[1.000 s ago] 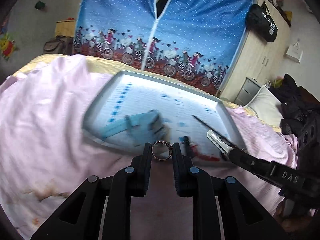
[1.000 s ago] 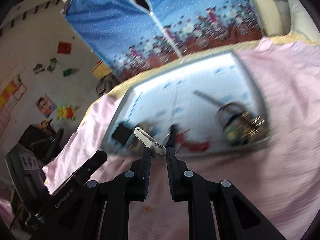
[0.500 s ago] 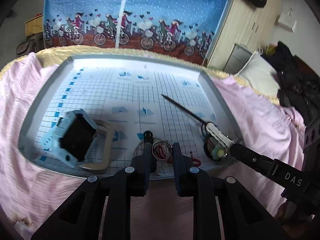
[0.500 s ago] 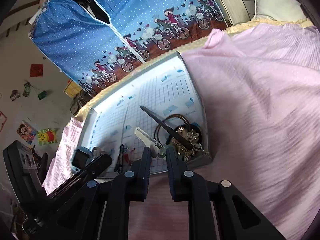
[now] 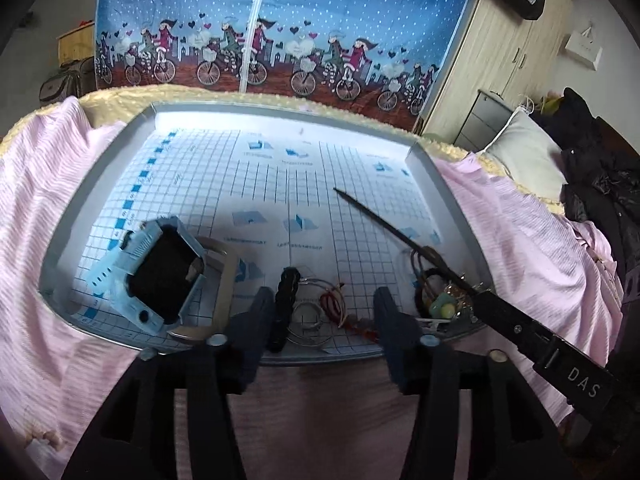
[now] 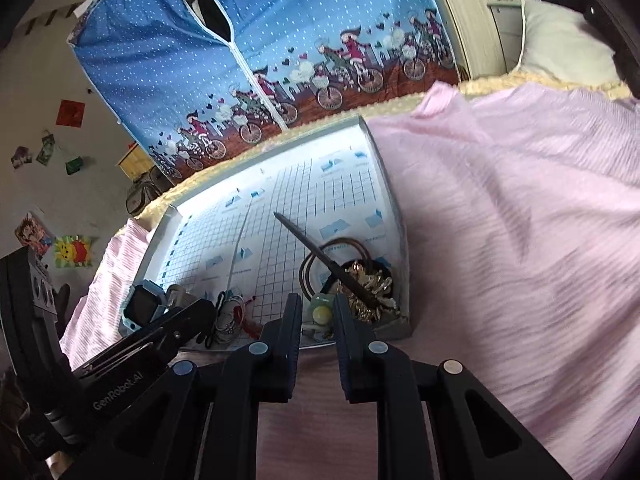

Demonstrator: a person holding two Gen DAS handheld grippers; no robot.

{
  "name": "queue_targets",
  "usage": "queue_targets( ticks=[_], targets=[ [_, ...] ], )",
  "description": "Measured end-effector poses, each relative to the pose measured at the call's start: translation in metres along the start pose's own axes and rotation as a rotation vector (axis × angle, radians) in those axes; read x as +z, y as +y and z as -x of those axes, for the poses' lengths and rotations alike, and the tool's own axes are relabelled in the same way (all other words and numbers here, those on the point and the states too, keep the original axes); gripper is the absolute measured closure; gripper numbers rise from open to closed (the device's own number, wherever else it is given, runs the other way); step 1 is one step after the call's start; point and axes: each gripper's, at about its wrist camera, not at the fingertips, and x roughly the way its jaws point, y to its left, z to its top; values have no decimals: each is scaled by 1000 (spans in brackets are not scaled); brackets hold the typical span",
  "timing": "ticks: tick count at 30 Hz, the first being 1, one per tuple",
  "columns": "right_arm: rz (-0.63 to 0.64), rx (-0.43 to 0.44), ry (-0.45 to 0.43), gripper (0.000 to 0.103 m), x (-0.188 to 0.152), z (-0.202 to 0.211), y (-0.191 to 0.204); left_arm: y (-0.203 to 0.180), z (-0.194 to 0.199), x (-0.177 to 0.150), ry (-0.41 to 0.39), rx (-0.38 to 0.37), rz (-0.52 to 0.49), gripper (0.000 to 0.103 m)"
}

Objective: Organize jewelry
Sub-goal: 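Open both tools over the tray and withdraw them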

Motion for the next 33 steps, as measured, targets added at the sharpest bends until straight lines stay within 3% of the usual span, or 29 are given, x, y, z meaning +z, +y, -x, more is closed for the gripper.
queue_targets(
  ticks=[3,5,9,14,19,25,33],
  targets=[
    [27,-25,-56,74,2,15,4,-5,16,2,-46,-8,-8,38],
    [32,-41,-100,53,4,26,5,-8,31,3,-91,-19,-7,34],
    [38,-58,-187,33,8,47,7,-12,71,8,-207,-25,-5,8],
    [125,-108,-276,2,4,66,25,-8,116,10,-293,41,-12,2],
    [212,-92,-383,0,-9,90,47,6,155,-2,-364,104,-15,2],
    [283,-92,-505,0,-30,124,68,27,198,-24,-443,101,42,2],
    [258,-75,-627,0,-68,173,83,37,241,-61,-471,84,51,2]
  ],
)
